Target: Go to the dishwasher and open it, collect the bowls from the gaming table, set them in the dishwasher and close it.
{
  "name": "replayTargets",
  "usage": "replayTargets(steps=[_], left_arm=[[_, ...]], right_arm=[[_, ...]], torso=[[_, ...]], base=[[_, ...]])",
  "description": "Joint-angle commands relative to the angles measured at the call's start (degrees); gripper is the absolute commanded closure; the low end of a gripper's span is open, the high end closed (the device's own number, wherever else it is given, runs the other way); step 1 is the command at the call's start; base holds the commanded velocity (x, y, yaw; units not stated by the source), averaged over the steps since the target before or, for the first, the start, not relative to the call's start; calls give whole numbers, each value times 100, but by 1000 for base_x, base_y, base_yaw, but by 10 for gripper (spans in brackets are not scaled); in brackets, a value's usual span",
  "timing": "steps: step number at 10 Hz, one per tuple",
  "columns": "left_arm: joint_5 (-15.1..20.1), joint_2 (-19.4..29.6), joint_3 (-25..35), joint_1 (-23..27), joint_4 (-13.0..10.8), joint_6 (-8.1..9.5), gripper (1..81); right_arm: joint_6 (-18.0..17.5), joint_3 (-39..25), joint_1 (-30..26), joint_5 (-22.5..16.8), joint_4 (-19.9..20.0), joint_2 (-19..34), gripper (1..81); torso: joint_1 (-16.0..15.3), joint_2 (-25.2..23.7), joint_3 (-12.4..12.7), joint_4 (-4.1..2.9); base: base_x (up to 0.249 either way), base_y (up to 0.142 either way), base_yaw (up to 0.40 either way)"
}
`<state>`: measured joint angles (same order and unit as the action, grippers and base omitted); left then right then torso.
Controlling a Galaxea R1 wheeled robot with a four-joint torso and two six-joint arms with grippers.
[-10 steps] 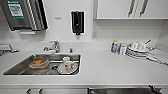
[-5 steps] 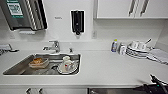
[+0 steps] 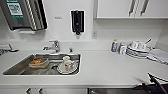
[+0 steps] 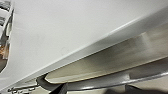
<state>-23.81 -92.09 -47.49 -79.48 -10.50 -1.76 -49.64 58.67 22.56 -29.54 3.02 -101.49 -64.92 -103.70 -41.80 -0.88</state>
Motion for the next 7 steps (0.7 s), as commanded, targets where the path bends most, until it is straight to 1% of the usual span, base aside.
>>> replayTargets(steps=[1,3,5,7], left_arm=[[79,251,127,315,-164,-62,10],[78,155,4,315,-163,-18,10],[87,76,-85,315,-146,-9,10],[78,49,-94,315,-163,-9,10]], right_arm=[[-265,204,-538,-456,84,-40,10],[-265,450,-239,-456,50,-286,10],[-265,714,130,-439,-109,-576,10],[-265,855,297,-421,-152,-736,10]], torso=[[0,0,0,0],[0,0,0,0],[0,0,-2,0],[0,0,-2,0]], base=[[0,0,0],[0,0,0],[0,0,0],[0,0,0]])
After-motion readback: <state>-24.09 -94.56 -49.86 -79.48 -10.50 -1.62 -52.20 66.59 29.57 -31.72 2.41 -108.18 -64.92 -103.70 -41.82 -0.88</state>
